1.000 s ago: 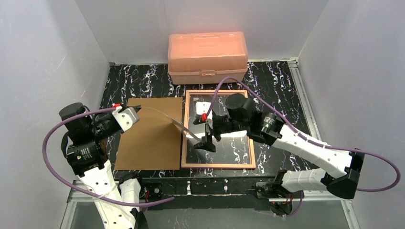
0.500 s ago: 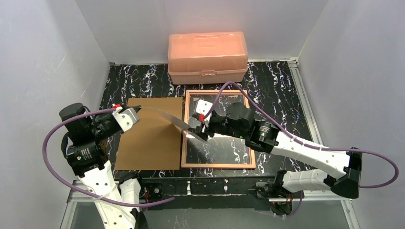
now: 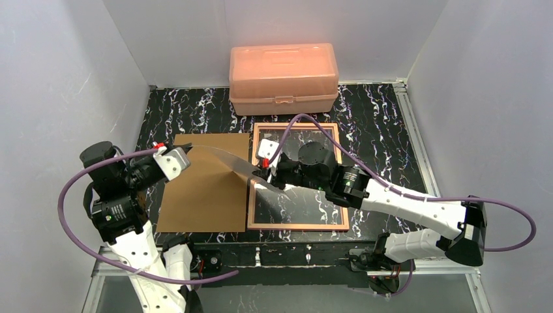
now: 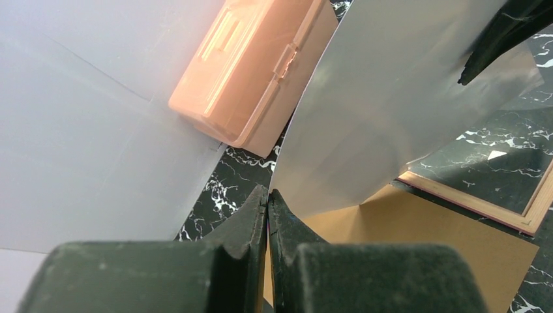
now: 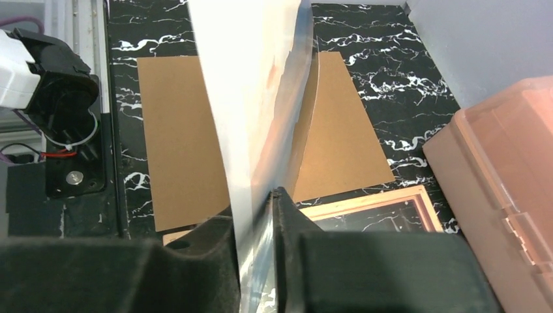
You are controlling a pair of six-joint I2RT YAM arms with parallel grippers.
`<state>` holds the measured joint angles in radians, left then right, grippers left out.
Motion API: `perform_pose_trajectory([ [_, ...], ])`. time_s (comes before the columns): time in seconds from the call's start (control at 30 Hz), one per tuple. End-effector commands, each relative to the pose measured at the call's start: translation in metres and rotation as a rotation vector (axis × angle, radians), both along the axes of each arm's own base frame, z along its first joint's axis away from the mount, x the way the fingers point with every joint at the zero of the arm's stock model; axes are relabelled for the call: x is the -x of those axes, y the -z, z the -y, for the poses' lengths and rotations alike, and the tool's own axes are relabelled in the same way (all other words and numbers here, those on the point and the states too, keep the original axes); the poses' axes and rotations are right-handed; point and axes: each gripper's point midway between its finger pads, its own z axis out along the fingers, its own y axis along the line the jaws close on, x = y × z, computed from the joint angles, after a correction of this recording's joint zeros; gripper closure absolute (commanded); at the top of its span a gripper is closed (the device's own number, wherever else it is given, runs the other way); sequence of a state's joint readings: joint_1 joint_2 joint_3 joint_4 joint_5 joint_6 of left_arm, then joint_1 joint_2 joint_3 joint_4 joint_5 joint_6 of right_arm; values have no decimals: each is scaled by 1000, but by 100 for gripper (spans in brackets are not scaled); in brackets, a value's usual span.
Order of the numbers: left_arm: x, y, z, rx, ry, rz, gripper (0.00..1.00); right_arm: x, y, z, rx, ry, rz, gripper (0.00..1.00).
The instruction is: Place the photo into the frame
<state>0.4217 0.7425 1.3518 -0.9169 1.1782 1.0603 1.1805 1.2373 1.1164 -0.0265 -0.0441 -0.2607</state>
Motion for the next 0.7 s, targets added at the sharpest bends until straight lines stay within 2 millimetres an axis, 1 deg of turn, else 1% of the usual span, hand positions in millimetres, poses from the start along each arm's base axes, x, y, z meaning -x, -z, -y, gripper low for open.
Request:
perform_pose_trajectory([
  [0.0,1,-6,3,19,5,24,100,-6,-55,2,-146,60,27,80],
  [0.03,-2,-7,1,27,-6,24,99,-8,-61,5,-165,77,25,84],
  [0.07,-5,-9,-1,34,-23,30,95,-9,-68,8,-183,93,22,88],
  [0.1,-8,-11,-4,43,-38,38,91,-9,-73,12,-196,105,19,93],
  [0.13,-13,-12,-8,60,-66,35,83,-9,-79,14,-211,114,14,98],
  [0.2,-21,-17,-14,97,-109,37,69,-10,-90,19,-231,137,-8,99],
  [0.23,-26,-20,-17,120,-133,32,61,-9,-92,20,-226,143,-23,99],
  [0.3,-35,-26,-26,174,-189,22,48,-11,-97,23,-227,168,-59,99],
  [0.33,-41,-30,-31,206,-225,15,32,-12,-98,24,-224,179,-72,99],
  [0.37,-47,-32,-37,236,-257,3,23,-11,-101,24,-225,183,-87,99],
  [0.4,-54,-32,-42,262,-287,-22,22,-10,-104,24,-229,184,-100,99],
  [0.43,-60,-33,-48,286,-320,-41,18,-10,-108,25,-236,188,-113,99],
  [0.5,-69,-38,-60,351,-394,-77,3,-10,-114,25,-244,201,-145,99],
  [0.53,-73,-41,-65,385,-432,-89,2,-10,-118,25,-249,207,-159,99],
  [0.57,-78,-43,-71,423,-470,-103,2,-11,-119,25,-246,223,-186,99],
  [0.6,-80,-42,-75,456,-501,-126,1,-13,-116,24,-224,243,-212,99],
  [0.63,-83,-43,-79,472,-524,-137,2,-16,-119,24,-225,260,-234,99],
  [0.67,-85,-41,-82,501,-551,-167,2,-17,-112,25,-187,282,-269,99],
])
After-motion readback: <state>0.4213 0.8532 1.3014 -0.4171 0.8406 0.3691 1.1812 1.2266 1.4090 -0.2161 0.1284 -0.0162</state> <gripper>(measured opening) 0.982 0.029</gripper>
